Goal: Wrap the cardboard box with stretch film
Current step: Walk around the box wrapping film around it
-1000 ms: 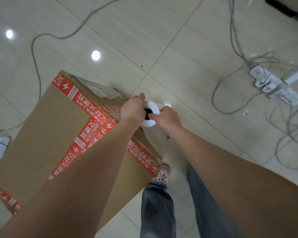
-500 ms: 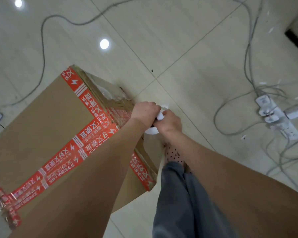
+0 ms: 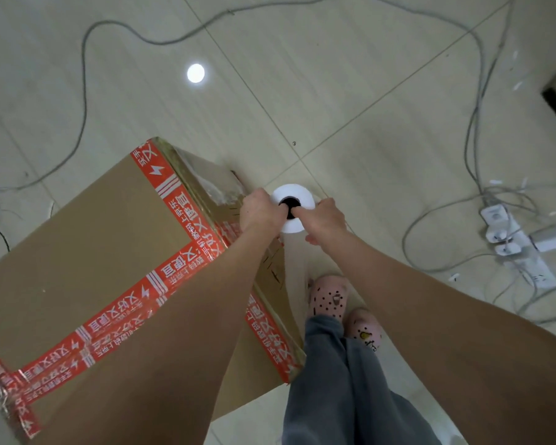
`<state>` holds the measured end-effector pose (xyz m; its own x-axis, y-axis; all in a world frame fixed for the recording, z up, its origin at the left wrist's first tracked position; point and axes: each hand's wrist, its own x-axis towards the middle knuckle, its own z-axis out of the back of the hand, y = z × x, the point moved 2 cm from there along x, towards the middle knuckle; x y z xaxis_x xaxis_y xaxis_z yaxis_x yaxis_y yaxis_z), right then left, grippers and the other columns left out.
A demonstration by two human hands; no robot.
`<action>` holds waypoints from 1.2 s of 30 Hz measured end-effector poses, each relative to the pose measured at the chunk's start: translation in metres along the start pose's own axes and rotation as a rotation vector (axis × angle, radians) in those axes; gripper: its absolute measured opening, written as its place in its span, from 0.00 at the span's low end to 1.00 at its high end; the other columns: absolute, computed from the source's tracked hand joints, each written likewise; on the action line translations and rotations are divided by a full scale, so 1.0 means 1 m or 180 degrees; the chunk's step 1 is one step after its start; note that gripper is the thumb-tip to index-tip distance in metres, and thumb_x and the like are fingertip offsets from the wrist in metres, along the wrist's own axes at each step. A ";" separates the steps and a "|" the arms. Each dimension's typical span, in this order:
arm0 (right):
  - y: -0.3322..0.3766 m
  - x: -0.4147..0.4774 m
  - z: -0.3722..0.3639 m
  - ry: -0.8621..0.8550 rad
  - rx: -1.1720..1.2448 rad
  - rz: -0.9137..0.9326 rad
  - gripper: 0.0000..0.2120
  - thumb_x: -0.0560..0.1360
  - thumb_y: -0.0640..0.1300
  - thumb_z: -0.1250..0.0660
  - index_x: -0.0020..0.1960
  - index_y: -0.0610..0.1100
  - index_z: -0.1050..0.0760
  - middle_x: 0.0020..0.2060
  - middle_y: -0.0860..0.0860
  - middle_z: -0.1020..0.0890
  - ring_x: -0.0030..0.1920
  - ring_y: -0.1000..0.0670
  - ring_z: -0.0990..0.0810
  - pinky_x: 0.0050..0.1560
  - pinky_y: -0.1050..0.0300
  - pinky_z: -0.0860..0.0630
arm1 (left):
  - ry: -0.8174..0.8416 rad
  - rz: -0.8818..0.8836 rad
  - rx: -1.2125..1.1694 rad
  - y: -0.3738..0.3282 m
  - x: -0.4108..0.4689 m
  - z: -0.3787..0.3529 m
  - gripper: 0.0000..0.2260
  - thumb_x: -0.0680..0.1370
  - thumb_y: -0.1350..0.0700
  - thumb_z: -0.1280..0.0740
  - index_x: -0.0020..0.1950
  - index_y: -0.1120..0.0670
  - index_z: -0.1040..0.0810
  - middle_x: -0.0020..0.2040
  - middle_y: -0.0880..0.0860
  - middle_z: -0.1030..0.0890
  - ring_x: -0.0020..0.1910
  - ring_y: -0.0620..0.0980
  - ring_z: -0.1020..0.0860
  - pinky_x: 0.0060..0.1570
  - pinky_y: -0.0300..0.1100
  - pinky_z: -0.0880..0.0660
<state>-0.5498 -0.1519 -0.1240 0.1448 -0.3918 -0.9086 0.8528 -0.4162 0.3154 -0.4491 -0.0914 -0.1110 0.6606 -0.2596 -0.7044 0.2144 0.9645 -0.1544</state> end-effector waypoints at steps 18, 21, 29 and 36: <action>0.034 0.012 0.013 -0.0247 -0.1037 0.0505 0.17 0.72 0.51 0.32 0.57 0.46 0.29 0.43 0.50 0.22 0.44 0.47 0.22 0.40 0.56 0.28 | 0.0059 -0.1943 0.2354 -0.047 0.026 0.019 0.10 0.74 0.61 0.35 0.55 0.58 0.29 0.51 0.55 0.26 0.48 0.55 0.23 0.37 0.43 0.32; 0.049 0.016 0.021 -0.0301 -0.1562 0.0715 0.16 0.72 0.52 0.33 0.57 0.48 0.28 0.47 0.49 0.20 0.45 0.46 0.22 0.39 0.56 0.30 | 0.0017 -0.1656 0.1982 -0.048 0.029 0.024 0.07 0.76 0.60 0.38 0.53 0.58 0.30 0.50 0.56 0.25 0.45 0.57 0.23 0.35 0.44 0.33; 0.111 0.025 0.016 -0.0425 -0.1840 0.1319 0.13 0.72 0.45 0.35 0.57 0.51 0.27 0.50 0.51 0.19 0.50 0.45 0.21 0.43 0.57 0.30 | -0.0360 -0.0200 0.0349 -0.032 0.049 0.055 0.07 0.75 0.58 0.36 0.50 0.58 0.29 0.50 0.59 0.23 0.47 0.59 0.24 0.38 0.45 0.33; 0.111 0.041 -0.012 0.0496 -0.1074 0.0600 0.28 0.67 0.60 0.32 0.60 0.44 0.30 0.51 0.49 0.20 0.49 0.44 0.18 0.47 0.51 0.22 | -0.0454 0.0772 -0.0447 -0.004 0.064 0.063 0.15 0.74 0.52 0.34 0.56 0.59 0.24 0.56 0.60 0.21 0.55 0.60 0.23 0.47 0.45 0.27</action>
<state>-0.4426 -0.2043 -0.1298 0.3662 -0.2959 -0.8822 0.9170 -0.0465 0.3963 -0.3624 -0.1152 -0.1115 0.7768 -0.0157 -0.6295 -0.0567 0.9939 -0.0948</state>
